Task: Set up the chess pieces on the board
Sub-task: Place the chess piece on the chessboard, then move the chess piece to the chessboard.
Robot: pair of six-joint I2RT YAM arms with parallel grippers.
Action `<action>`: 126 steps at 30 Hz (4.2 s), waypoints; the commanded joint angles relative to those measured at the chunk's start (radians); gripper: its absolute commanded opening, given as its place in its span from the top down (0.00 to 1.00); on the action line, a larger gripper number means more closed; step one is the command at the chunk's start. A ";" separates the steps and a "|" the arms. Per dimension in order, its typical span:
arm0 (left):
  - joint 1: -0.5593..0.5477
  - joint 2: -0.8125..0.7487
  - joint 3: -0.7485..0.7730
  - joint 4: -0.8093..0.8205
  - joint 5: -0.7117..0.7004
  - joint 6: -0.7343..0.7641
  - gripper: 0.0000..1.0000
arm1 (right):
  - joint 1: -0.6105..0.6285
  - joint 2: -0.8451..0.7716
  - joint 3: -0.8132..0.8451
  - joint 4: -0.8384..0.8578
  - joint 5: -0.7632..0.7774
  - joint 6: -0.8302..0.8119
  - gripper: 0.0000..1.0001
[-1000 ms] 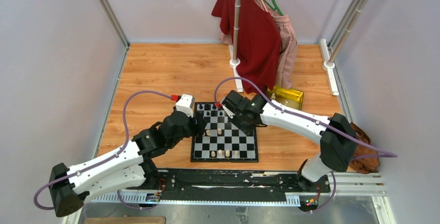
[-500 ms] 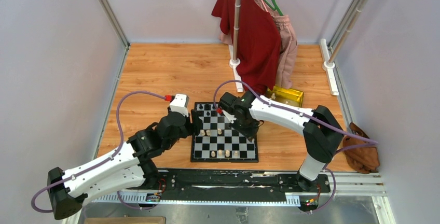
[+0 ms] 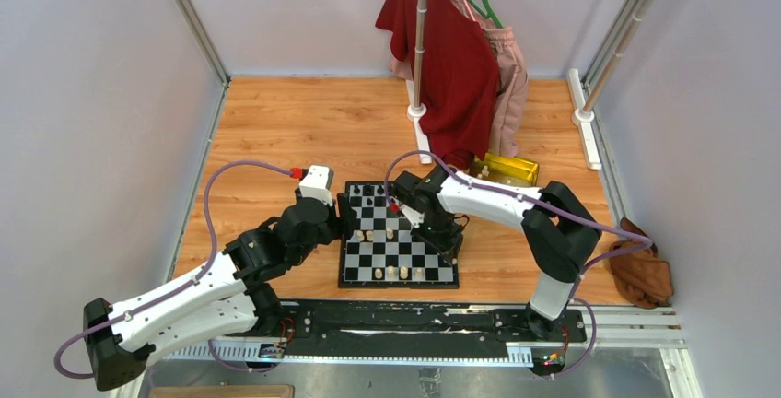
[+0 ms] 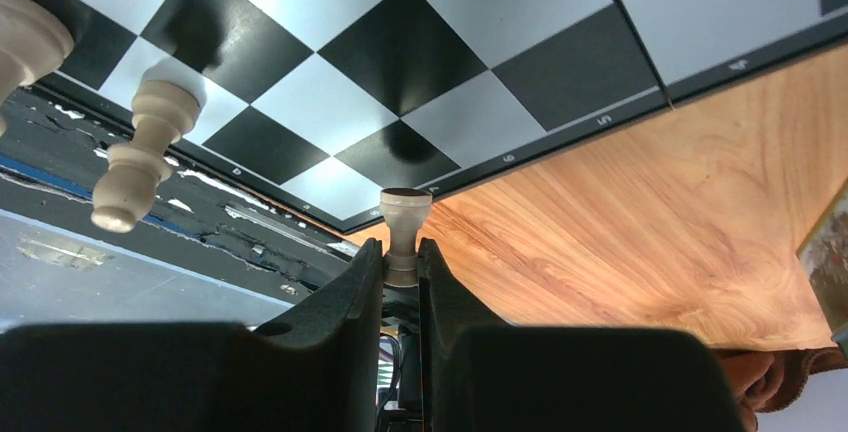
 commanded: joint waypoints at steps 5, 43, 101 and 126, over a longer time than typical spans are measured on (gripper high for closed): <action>-0.006 -0.008 0.031 0.007 -0.030 0.004 0.33 | -0.011 0.072 0.006 -0.020 -0.039 -0.026 0.87; -0.006 0.052 0.023 0.014 -0.005 -0.005 0.35 | 0.050 -0.563 -0.466 0.556 0.255 0.325 0.59; -0.006 0.078 0.000 0.024 0.005 -0.017 0.35 | 0.196 -0.539 -0.509 0.495 0.313 0.441 0.97; -0.006 0.072 -0.001 0.021 0.013 -0.022 0.35 | 0.299 -0.555 -0.549 0.479 0.351 0.529 0.77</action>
